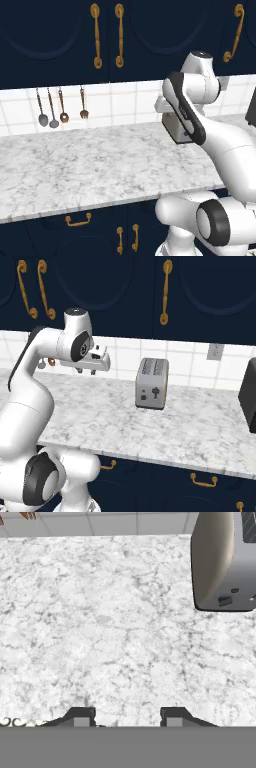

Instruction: Take a straw from the drawer in front and place it inside the glass cup on the dining counter.

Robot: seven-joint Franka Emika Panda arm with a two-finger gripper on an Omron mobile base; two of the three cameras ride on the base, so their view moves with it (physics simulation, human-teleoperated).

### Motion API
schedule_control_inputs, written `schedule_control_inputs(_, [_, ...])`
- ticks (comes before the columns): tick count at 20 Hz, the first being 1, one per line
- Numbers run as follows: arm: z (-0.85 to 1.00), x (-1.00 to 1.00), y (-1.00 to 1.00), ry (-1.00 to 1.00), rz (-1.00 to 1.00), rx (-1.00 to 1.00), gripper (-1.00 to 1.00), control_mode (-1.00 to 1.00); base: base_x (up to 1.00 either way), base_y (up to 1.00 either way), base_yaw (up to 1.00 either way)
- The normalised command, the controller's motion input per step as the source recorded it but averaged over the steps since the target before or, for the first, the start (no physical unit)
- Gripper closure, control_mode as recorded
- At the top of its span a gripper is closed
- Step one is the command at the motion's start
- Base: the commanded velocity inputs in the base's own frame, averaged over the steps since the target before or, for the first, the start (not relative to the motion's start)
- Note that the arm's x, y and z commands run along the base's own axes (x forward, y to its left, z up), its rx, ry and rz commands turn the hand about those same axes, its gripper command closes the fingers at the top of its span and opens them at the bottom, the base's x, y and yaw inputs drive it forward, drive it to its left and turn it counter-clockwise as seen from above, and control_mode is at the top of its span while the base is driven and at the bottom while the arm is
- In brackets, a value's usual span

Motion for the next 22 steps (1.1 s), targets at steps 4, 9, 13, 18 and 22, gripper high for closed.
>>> schedule_control_inputs(4, [0.0, 0.0, 0.0, 0.0, 0.0, 0.0, -1.0, 1.0, -0.49, 0.0, 0.0])
schedule_control_inputs(9, [0.0, 0.0, 0.0, 0.0, 0.0, 0.0, -1.0, 1.0, -0.71, -0.43, 0.03])
schedule_control_inputs(13, [0.0, 0.0, 0.0, 0.0, 0.0, 0.0, -1.0, 1.0, 0.01, -0.93, 0.49])
schedule_control_inputs(18, [0.0, 0.0, 0.0, 0.0, 0.0, 0.0, -1.0, 1.0, 0.0, -0.72, 0.68])
schedule_control_inputs(22, [0.0, 0.0, 0.0, 0.0, 0.0, 0.0, -1.0, 1.0, -0.05, -0.65, 0.75])
